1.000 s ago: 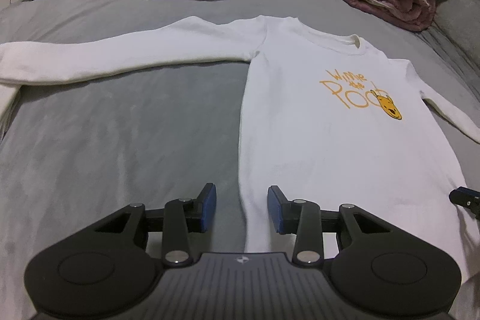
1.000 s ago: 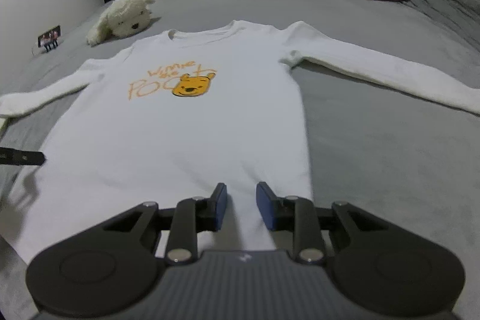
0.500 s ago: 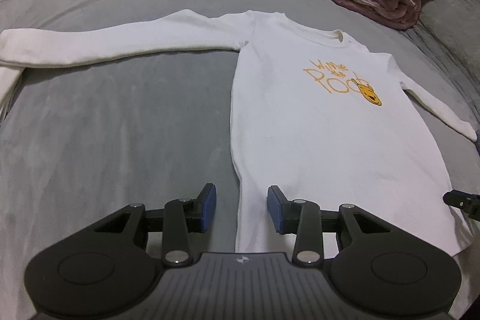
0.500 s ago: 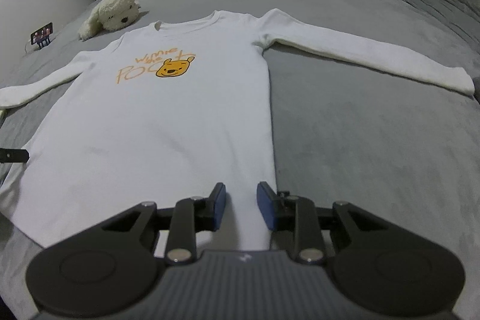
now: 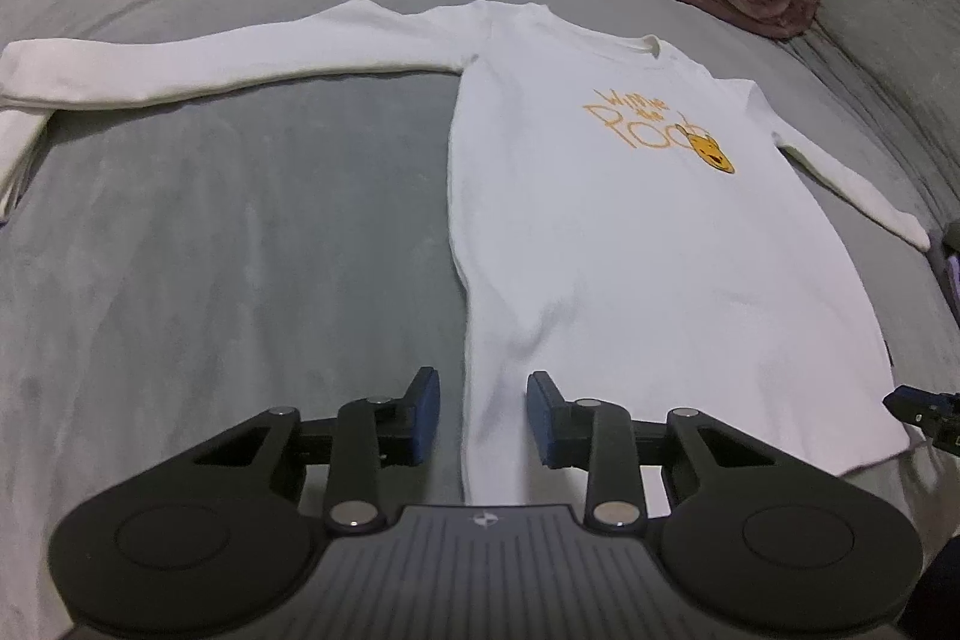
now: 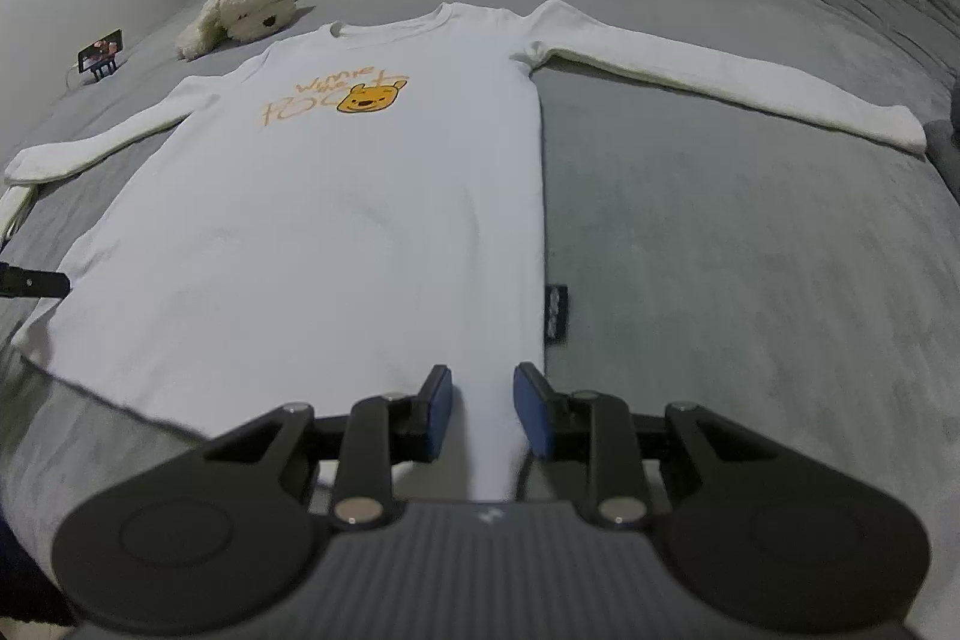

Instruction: Fold clothes

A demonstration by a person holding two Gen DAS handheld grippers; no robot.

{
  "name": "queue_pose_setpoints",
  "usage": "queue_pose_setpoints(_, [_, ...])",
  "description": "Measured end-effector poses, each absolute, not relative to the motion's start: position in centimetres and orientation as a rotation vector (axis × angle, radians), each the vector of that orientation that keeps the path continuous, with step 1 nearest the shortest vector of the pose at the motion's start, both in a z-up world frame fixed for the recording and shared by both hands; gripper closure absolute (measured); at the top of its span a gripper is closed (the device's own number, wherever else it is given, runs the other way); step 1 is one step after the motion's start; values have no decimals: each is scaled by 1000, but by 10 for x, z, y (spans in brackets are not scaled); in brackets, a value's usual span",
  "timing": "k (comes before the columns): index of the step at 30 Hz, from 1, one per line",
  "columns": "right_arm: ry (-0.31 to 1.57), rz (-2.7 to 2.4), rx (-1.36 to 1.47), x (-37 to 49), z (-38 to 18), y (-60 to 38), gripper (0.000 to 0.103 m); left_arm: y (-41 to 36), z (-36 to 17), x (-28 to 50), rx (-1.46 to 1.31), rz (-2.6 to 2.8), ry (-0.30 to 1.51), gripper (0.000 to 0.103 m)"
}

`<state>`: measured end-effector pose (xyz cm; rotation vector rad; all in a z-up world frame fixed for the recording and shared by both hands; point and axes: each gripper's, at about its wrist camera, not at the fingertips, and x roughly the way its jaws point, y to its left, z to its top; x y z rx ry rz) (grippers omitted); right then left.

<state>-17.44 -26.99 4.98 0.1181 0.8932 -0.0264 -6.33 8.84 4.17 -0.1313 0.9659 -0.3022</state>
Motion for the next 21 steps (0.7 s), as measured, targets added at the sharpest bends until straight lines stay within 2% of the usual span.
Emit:
queue_pose_setpoints(8, [898,-68,153,-199,50,-277,75,84,39,-73,-120,-299,975,73])
queue_pose_setpoints(13, [892,-60,349,-213,49,-297,74,87,39,-75,-138,-298,975,73])
queue_pose_setpoints(18, [880,-76,395,-216,46,-298,76,87,39,-78,-134,-293,964,88])
queue_pose_setpoints(19, [878,-81,392,-216,46,-296,78,87,38,-78,-134,-292,962,95])
queue_pose_setpoints(21, [871,-82,396,-216,47,-293,88,87,38,-79,-133,-290,958,98])
